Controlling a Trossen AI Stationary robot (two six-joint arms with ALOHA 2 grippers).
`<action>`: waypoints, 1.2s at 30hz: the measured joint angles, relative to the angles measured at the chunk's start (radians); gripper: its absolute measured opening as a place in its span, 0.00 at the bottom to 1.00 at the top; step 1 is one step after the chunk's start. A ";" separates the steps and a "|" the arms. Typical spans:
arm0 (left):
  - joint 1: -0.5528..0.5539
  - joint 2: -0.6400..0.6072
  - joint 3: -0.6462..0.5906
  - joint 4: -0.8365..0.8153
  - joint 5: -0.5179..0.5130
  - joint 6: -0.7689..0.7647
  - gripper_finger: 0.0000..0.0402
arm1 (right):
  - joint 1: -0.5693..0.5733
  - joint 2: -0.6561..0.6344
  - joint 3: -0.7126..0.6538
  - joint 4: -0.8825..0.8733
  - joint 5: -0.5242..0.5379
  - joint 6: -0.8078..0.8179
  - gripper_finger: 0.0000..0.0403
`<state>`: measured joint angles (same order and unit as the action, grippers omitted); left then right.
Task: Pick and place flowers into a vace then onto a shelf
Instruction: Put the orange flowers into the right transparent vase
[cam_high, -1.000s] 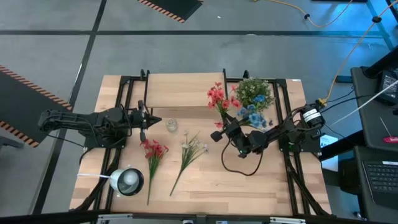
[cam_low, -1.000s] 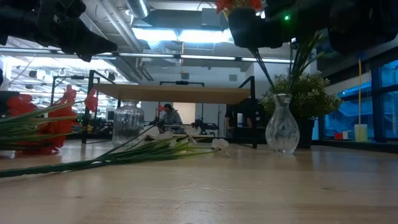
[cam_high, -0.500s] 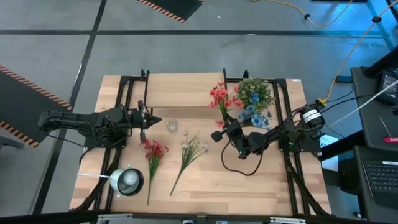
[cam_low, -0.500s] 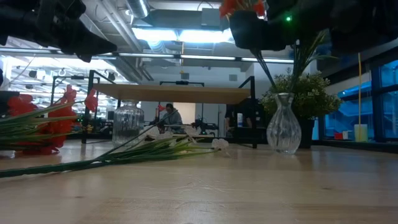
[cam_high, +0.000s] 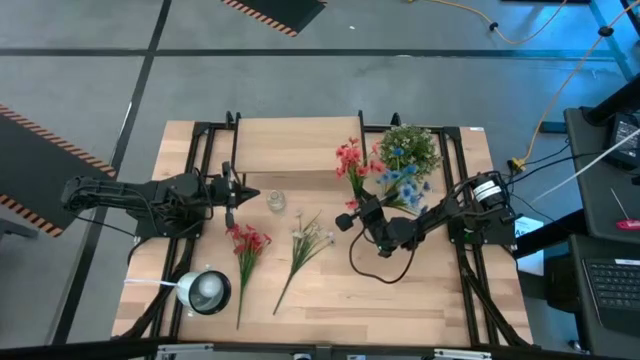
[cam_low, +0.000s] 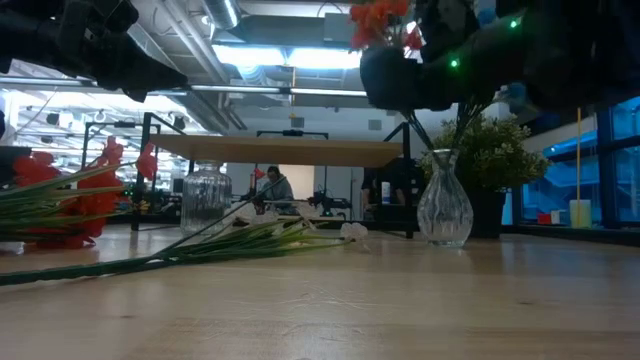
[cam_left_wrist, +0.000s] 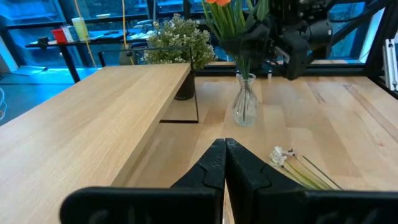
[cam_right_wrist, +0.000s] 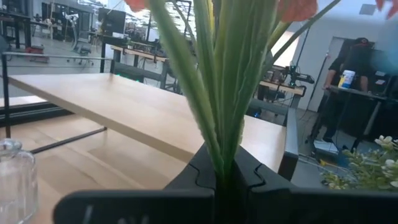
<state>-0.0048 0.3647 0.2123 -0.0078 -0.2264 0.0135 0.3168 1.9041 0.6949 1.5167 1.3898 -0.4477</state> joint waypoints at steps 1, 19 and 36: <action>0.000 0.000 0.000 0.000 0.000 0.000 0.01 | 0.000 0.001 0.000 -0.001 -0.002 0.001 0.01; 0.000 0.000 0.000 0.000 0.000 0.000 0.01 | 0.001 0.001 -0.001 -0.002 -0.030 -0.003 0.21; 0.000 0.000 0.000 0.000 0.000 0.000 0.01 | 0.049 -0.002 0.089 0.005 0.125 -0.220 0.50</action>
<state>-0.0044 0.3647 0.2123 -0.0074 -0.2265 0.0132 0.3655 1.9022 0.7839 1.5216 1.5148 -0.6679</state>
